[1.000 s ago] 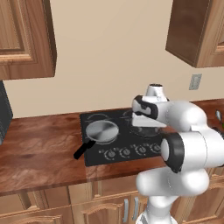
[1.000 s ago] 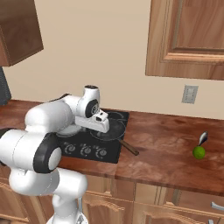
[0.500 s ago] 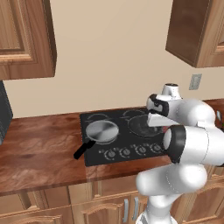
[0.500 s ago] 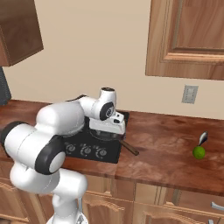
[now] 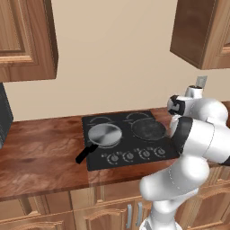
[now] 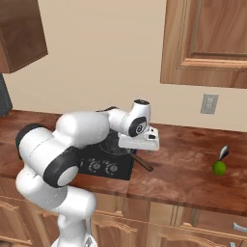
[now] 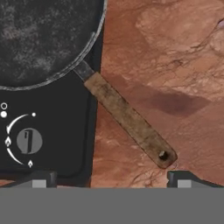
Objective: Place both pans onto different burners. Then place the lime and the fish on different pans.
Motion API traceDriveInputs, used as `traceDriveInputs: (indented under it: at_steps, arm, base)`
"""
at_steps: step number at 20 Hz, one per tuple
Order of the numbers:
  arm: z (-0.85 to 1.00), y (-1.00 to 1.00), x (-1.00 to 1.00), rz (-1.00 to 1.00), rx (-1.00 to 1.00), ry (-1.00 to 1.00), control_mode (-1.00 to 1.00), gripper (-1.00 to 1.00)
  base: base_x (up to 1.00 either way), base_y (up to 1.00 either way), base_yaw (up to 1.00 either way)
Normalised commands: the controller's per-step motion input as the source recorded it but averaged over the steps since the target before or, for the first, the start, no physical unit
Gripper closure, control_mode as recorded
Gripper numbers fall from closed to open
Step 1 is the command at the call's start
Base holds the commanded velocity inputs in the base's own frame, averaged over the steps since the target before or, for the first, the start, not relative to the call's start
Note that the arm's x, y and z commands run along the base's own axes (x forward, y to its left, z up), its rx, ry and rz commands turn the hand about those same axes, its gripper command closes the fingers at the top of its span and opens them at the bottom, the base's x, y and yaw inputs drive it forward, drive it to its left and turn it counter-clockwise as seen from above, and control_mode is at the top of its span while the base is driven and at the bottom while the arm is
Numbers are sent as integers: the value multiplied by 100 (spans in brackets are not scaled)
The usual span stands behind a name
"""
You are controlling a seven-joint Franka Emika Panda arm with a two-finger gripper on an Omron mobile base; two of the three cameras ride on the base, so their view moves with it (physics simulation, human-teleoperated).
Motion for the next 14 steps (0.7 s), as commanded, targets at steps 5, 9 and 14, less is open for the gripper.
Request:
traceDriveInputs:
  at_steps: [5, 9, 14]
  arm:
    - [-4, -77, 0, 12, 0, -4, -100, -100]
    - [-3, -66, 0, 11, 0, -6, -100, -100]
    - [-1, -55, 0, 7, 0, -8, -100, -100]
  base:
    - [0, 0, 0]
    - [0, 0, 0]
    - [0, 0, 0]
